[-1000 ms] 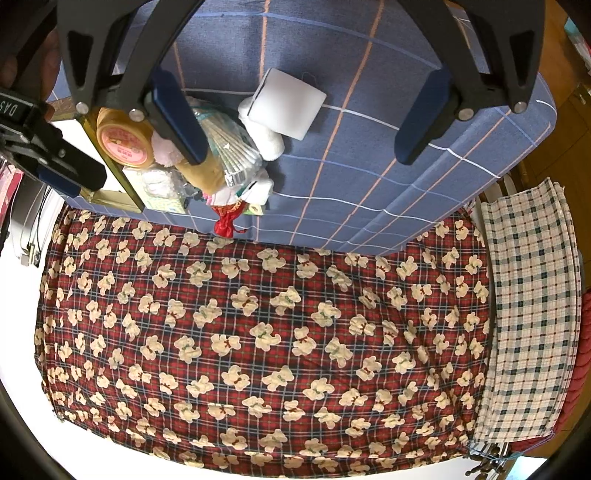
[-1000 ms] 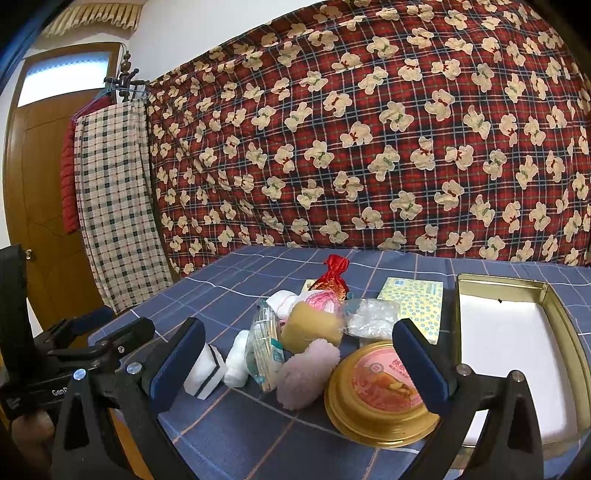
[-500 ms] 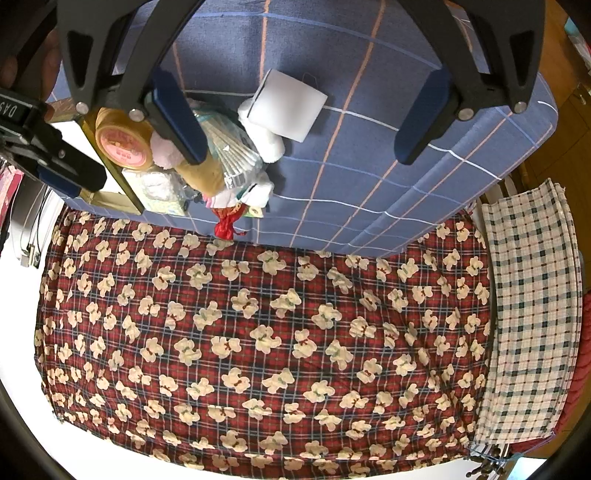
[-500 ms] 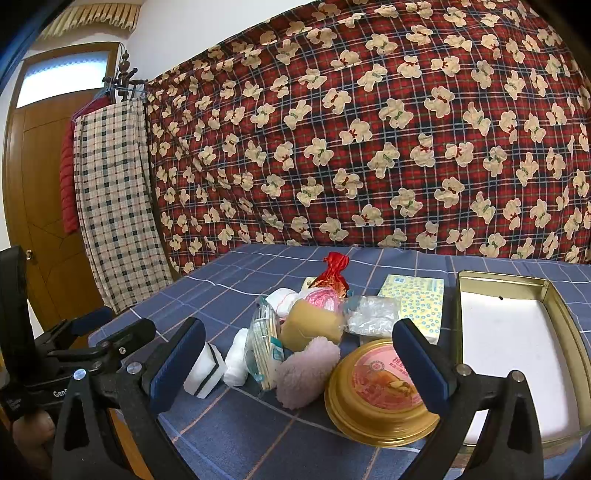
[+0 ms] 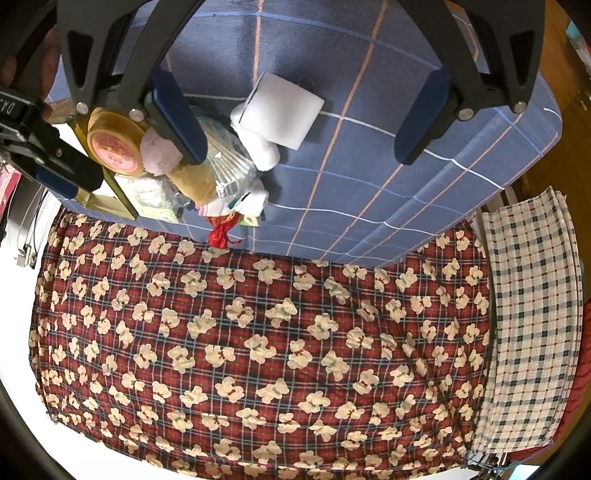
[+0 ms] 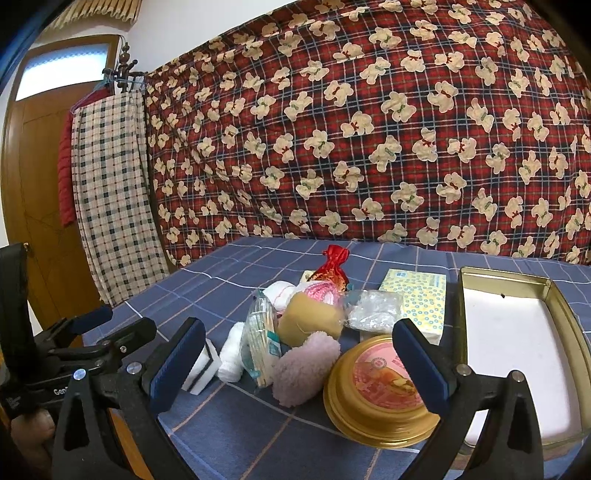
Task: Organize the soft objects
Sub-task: 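Move the left tool toward the white sponge block while the right tool approaches the pink puff, then close the left tool on the white sponge block while the right tool grasps the pink fluffy puff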
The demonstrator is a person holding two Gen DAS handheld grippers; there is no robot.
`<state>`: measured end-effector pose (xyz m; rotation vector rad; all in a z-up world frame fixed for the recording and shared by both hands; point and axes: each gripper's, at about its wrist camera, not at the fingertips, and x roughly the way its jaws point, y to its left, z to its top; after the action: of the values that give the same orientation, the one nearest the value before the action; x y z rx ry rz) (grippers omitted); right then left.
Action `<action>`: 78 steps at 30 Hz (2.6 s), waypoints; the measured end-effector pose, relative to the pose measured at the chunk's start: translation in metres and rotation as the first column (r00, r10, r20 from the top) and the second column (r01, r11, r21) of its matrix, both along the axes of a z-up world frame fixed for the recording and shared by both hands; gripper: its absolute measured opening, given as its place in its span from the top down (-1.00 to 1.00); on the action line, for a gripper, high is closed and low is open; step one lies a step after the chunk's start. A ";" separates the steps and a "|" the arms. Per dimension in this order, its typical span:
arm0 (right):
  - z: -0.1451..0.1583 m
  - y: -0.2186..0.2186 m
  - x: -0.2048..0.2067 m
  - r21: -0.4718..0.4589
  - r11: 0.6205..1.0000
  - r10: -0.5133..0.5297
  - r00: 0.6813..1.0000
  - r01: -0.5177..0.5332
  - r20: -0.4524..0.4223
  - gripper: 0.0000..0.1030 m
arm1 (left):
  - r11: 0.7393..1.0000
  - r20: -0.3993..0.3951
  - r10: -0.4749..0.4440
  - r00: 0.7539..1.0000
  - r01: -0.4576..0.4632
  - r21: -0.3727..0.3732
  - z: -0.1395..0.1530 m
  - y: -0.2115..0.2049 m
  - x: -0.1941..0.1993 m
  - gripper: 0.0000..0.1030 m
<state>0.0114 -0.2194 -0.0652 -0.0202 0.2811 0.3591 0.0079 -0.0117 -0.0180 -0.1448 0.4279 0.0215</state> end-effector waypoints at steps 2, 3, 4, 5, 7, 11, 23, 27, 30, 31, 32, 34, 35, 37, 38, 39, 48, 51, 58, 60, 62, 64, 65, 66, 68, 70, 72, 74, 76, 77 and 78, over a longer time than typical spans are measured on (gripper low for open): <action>-0.002 0.000 0.002 0.001 1.000 -0.001 1.000 0.001 -0.008 -0.99 | 1.000 -0.006 0.000 1.000 0.000 0.000 -0.002 0.000 0.001 -0.99; -0.001 0.000 0.003 0.001 1.000 -0.003 1.000 0.003 -0.011 -0.99 | 1.000 -0.008 -0.002 1.000 0.002 -0.001 -0.003 0.001 0.002 -0.99; -0.001 0.000 0.004 -0.001 1.000 -0.006 1.000 0.006 -0.013 -0.99 | 1.000 -0.010 -0.003 1.000 0.003 -0.001 -0.004 0.001 0.002 -0.99; -0.002 0.000 0.005 -0.005 1.000 -0.008 1.000 0.008 -0.013 -0.99 | 1.000 -0.013 -0.004 1.000 0.004 -0.001 -0.005 0.001 0.003 -0.99; -0.004 0.001 0.007 -0.018 1.000 -0.014 1.000 0.013 -0.014 -0.99 | 1.000 -0.023 -0.005 1.000 0.005 0.002 -0.007 0.001 0.006 -0.99; -0.009 0.003 0.012 -0.046 0.999 -0.024 0.999 0.023 -0.023 -0.99 | 1.000 -0.049 -0.009 0.999 0.009 0.006 -0.016 0.002 0.013 -0.99; -0.025 0.011 0.026 -0.126 0.992 -0.035 0.999 0.031 -0.033 -0.98 | 0.998 -0.093 -0.035 0.995 0.040 0.052 -0.041 -0.015 0.032 -0.96; -0.029 0.016 0.030 -0.145 0.989 -0.026 0.999 0.020 -0.040 -0.91 | 0.998 -0.116 -0.045 0.992 0.051 0.048 -0.048 -0.016 0.040 -0.71; -0.032 0.025 0.035 -0.182 0.983 -0.012 0.998 0.002 -0.055 -0.57 | 0.997 -0.129 -0.062 0.990 0.067 0.038 -0.054 -0.016 0.044 -0.29; -0.034 0.028 0.038 -0.195 0.981 -0.007 0.998 -0.006 -0.063 -0.54 | 0.997 -0.139 -0.064 0.988 0.069 0.035 -0.057 -0.015 0.046 -0.28; -0.035 0.031 0.039 -0.201 0.979 -0.002 0.997 -0.012 -0.072 -0.54 | 0.997 -0.148 -0.076 0.986 0.080 0.021 -0.059 -0.014 0.047 -0.27; -0.038 0.036 0.042 -0.211 0.977 0.008 0.996 -0.027 -0.089 -0.53 | 0.996 -0.142 -0.087 0.986 0.088 -0.001 -0.059 -0.011 0.047 -0.23; -0.040 0.038 0.043 -0.222 0.975 0.008 0.995 -0.029 -0.096 -0.53 | 0.996 -0.137 -0.087 0.987 0.088 0.000 -0.059 -0.011 0.047 -0.23; -0.042 0.044 0.044 -0.251 0.968 0.004 0.995 -0.030 -0.102 -0.39 | 0.996 -0.131 -0.091 0.987 0.092 -0.002 -0.060 -0.011 0.047 -0.23; -0.043 0.046 0.045 -0.259 0.965 0.014 0.994 -0.042 -0.109 -0.26 | 0.996 -0.128 -0.092 0.987 0.091 -0.009 -0.061 -0.010 0.047 -0.23; -0.044 0.048 0.047 -0.271 0.961 0.015 0.992 -0.049 -0.126 -0.02 | 0.996 -0.127 -0.093 0.988 0.092 -0.012 -0.061 -0.009 0.047 -0.23; -0.053 0.049 0.055 -0.269 0.959 0.033 0.981 -0.084 -0.189 0.50 | 0.996 -0.124 -0.091 0.988 0.090 -0.016 -0.060 -0.008 0.048 -0.18; -0.050 0.044 0.050 -0.229 0.969 0.050 0.984 -0.089 -0.172 0.53 | 0.996 -0.112 -0.088 0.990 0.086 -0.020 -0.057 -0.008 0.045 -0.18; -0.039 0.041 0.041 -0.190 0.978 0.070 0.992 -0.088 -0.101 0.59 | 0.996 -0.084 -0.082 0.993 0.081 -0.023 -0.051 -0.008 0.044 -0.14; -0.036 0.042 0.039 -0.189 0.978 0.071 0.993 -0.087 -0.089 0.60 | 0.996 -0.077 -0.084 0.993 0.083 -0.019 -0.050 -0.010 0.044 -0.14; -0.035 0.043 0.039 -0.190 0.977 0.076 0.993 -0.091 -0.086 0.60 | 0.996 -0.070 -0.086 0.994 0.085 -0.017 -0.048 -0.011 0.044 -0.14; -0.033 0.043 0.039 -0.188 0.977 0.082 0.993 -0.096 -0.083 0.61 | 0.996 -0.059 -0.089 0.994 0.088 -0.015 -0.047 -0.013 0.043 -0.11; -0.032 0.043 0.039 -0.187 0.978 0.084 0.993 -0.097 -0.081 0.61 | 0.996 -0.050 -0.090 0.995 0.089 -0.010 -0.043 -0.014 0.044 -0.11; -0.032 0.042 0.038 -0.185 0.978 0.085 0.993 -0.098 -0.076 0.61 | 0.996 -0.044 -0.091 0.995 0.091 -0.006 -0.042 -0.015 0.045 -0.11; -0.028 0.040 0.036 -0.183 0.979 0.085 0.995 -0.093 -0.052 0.61 | 0.996 -0.047 -0.091 0.995 0.090 -0.005 -0.040 -0.014 0.048 -0.10; -0.025 0.040 0.031 -0.212 0.975 0.068 0.998 -0.065 0.007 0.61 | 0.996 -0.049 -0.085 0.995 0.085 -0.012 -0.040 -0.012 0.048 -0.07; -0.024 0.038 0.030 -0.225 0.973 0.059 0.998 -0.050 0.036 0.61 | 0.996 -0.051 -0.085 0.995 0.084 -0.013 -0.041 -0.012 0.048 -0.07; -0.023 0.033 0.034 -0.201 0.978 0.062 0.998 -0.056 0.023 0.61 | 0.996 -0.042 -0.087 0.995 0.087 -0.014 -0.041 -0.012 0.047 -0.07; -0.021 0.029 0.035 -0.193 0.980 0.055 0.998 -0.047 0.036 0.61 | 0.996 -0.025 -0.087 0.996 0.086 -0.011 -0.039 -0.014 0.046 -0.07; -0.021 0.028 0.036 -0.193 0.980 0.055 0.998 -0.046 0.041 0.61 | 0.996 -0.013 -0.083 0.996 0.083 -0.012 -0.038 -0.013 0.046 -0.07; -0.021 0.027 0.036 -0.194 0.980 0.053 0.998 -0.044 0.044 0.61 | 0.997 -0.007 -0.081 0.997 0.081 -0.012 -0.038 -0.014 0.046 -0.07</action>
<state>0.0473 -0.1923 -0.0860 -0.2265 0.2667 0.3783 0.0544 -0.0252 -0.0559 -0.1384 0.4416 -0.0604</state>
